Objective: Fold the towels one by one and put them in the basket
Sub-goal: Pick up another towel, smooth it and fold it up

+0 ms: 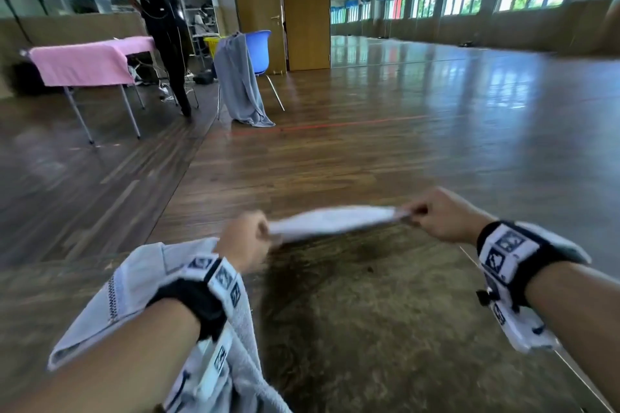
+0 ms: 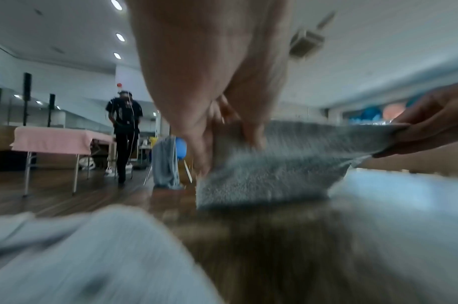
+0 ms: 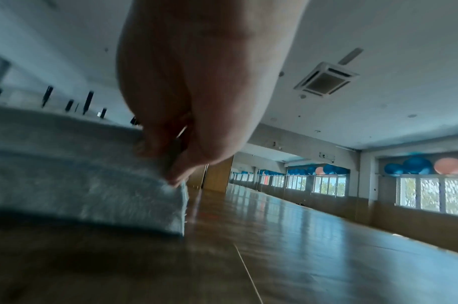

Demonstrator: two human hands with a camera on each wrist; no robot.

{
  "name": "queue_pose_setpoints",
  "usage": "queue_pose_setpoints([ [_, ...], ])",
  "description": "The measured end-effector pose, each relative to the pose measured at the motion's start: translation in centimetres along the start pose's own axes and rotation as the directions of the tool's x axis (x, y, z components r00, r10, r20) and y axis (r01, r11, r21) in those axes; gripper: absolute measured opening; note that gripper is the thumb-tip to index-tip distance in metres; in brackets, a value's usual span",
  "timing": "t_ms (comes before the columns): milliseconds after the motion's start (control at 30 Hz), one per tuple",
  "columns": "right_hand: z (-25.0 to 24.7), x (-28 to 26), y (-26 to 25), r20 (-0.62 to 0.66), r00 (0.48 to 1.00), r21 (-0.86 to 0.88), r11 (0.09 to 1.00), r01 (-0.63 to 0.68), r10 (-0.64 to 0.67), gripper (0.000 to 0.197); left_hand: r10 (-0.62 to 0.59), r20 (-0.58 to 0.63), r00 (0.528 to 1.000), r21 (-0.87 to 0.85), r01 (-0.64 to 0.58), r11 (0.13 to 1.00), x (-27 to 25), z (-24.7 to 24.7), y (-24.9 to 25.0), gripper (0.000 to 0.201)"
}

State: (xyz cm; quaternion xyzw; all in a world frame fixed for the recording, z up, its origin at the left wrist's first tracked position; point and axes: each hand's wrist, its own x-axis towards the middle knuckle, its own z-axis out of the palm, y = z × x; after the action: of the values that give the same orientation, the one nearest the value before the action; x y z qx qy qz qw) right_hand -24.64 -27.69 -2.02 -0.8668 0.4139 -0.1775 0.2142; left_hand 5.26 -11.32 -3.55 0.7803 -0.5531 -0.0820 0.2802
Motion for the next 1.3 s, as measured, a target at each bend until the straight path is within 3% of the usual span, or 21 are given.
queue_pose_setpoints([
  [67, 2.1, -2.1, 0.7, 0.178, 0.984, -0.091, 0.996, 0.000, 0.016, 0.013, -0.087, 0.177, 0.980, 0.068, 0.076, 0.995, -2.4, 2.2, -2.3, 0.024],
  [133, 4.0, -4.1, 0.8, 0.217, 0.975, -0.092, 0.995, -0.032, 0.051, 0.016, -0.130, 0.217, 0.968, 0.109, 0.108, 0.988, -4.5, 3.4, -3.6, 0.023],
  [333, 6.3, -9.4, 0.0, 0.163, 0.982, -0.011, 0.995, -0.097, 0.097, 0.020, -0.134, 0.239, 0.962, 0.196, 0.087, 0.977, -7.6, 1.7, -3.6, 0.026],
  [433, 5.6, -11.4, -1.3, 0.136, 0.987, -0.009, 0.996, -0.084, 0.085, 0.018, -0.117, 0.261, 0.958, 0.159, 0.077, 0.984, -8.8, 0.0, -3.1, 0.028],
  [667, 1.2, -15.1, -4.6, 0.043, 0.997, -0.008, 0.998, -0.063, 0.063, 0.030, 0.034, 0.261, 0.965, 0.047, -0.048, 0.998, -11.9, -4.2, 0.6, 0.039],
  [733, -0.4, -16.3, -5.4, -0.018, 0.995, 0.043, 0.994, -0.097, 0.098, 0.025, 0.066, 0.245, 0.967, 0.011, -0.071, 0.997, -12.3, -5.7, 1.7, 0.039],
  [800, -2.0, -17.3, -6.2, -0.051, 0.989, 0.085, 0.987, -0.137, 0.141, 0.016, 0.102, 0.207, 0.973, -0.022, -0.099, 0.995, -12.5, -7.2, 2.7, 0.035],
  [867, -3.5, -18.2, -7.2, -0.051, 0.986, 0.122, 0.981, -0.152, 0.160, 0.018, 0.112, 0.191, 0.975, -0.050, -0.104, 0.993, -12.7, -8.5, 3.6, 0.027],
  [967, -5.4, -19.0, -8.5, -0.014, 0.984, 0.224, 0.959, -0.172, 0.180, 0.020, 0.092, 0.269, 0.959, -0.070, -0.076, 0.995, -13.0, -10.1, 4.4, 0.018],
  [1033, -6.4, -19.5, -9.3, 0.095, 0.965, 0.296, 0.918, -0.263, 0.245, 0.016, 0.038, 0.420, 0.907, -0.138, 0.023, 0.990, -13.5, -10.9, 4.9, 0.018],
  [1067, -6.8, -19.9, -9.6, 0.169, 0.949, 0.310, 0.900, -0.307, 0.265, 0.015, 0.004, 0.519, 0.855, -0.189, 0.111, 0.976, -13.9, -11.2, 5.1, 0.016],
  [1133, -7.6, -20.5, -9.7, 0.322, 0.913, 0.316, 0.881, -0.352, 0.250, 0.018, -0.041, 0.706, 0.707, -0.223, 0.277, 0.934, -15.2, -11.9, 5.3, 0.006],
  [1200, -7.9, -21.1, -9.5, 0.486, 0.840, 0.314, 0.850, -0.424, 0.240, 0.019, -0.035, 0.813, 0.581, -0.219, 0.360, 0.907, -16.2, -12.3, 5.1, 0.012],
  [1233, -7.7, -21.4, -9.4, 0.561, 0.793, 0.295, 0.838, -0.459, 0.237, 0.018, -0.021, 0.834, 0.551, -0.222, 0.371, 0.902, -16.5, -12.4, 5.0, 0.014],
  [1267, -7.4, -21.6, -9.2, 0.611, 0.758, 0.276, 0.836, -0.474, 0.228, 0.021, -0.008, 0.834, 0.552, -0.234, 0.366, 0.901, -16.8, -12.3, 5.0, 0.013],
  [1300, -7.0, -21.6, -9.0, 0.625, 0.749, 0.269, 0.840, -0.472, 0.221, 0.026, 0.004, 0.810, 0.586, -0.254, 0.346, 0.903, -16.8, -12.0, 4.9, 0.009],
])
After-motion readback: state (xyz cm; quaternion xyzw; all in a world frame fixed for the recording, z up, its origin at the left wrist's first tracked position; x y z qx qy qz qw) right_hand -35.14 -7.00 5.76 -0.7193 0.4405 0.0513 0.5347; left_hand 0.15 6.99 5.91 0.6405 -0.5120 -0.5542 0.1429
